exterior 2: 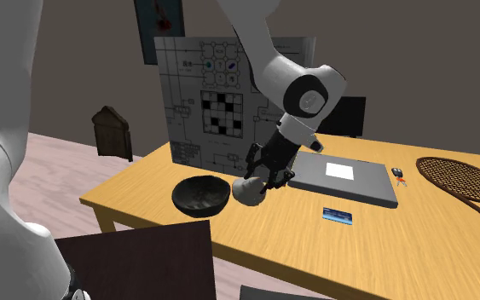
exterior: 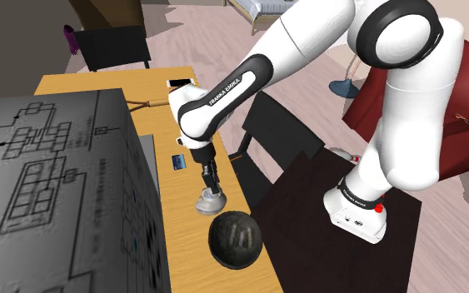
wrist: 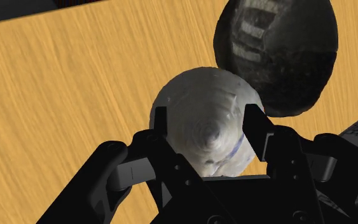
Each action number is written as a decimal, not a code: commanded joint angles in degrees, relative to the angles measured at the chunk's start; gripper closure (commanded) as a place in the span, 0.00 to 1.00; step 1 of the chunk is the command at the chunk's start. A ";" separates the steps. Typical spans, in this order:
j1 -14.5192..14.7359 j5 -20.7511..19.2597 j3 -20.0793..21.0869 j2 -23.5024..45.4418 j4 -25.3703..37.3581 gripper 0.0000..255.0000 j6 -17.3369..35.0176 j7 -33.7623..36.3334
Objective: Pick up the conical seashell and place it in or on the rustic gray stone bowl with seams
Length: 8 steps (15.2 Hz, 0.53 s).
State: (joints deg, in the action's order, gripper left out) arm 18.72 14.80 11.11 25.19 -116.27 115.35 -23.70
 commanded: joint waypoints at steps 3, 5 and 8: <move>-0.22 0.14 0.12 -2.39 -0.02 1.00 -2.33 0.39; -0.32 0.20 0.17 -3.50 0.11 1.00 -3.54 0.62; -0.45 0.29 0.25 -5.09 0.41 1.00 -5.38 0.96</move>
State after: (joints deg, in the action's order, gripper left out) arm 18.29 15.03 11.31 20.67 -115.95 110.59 -22.89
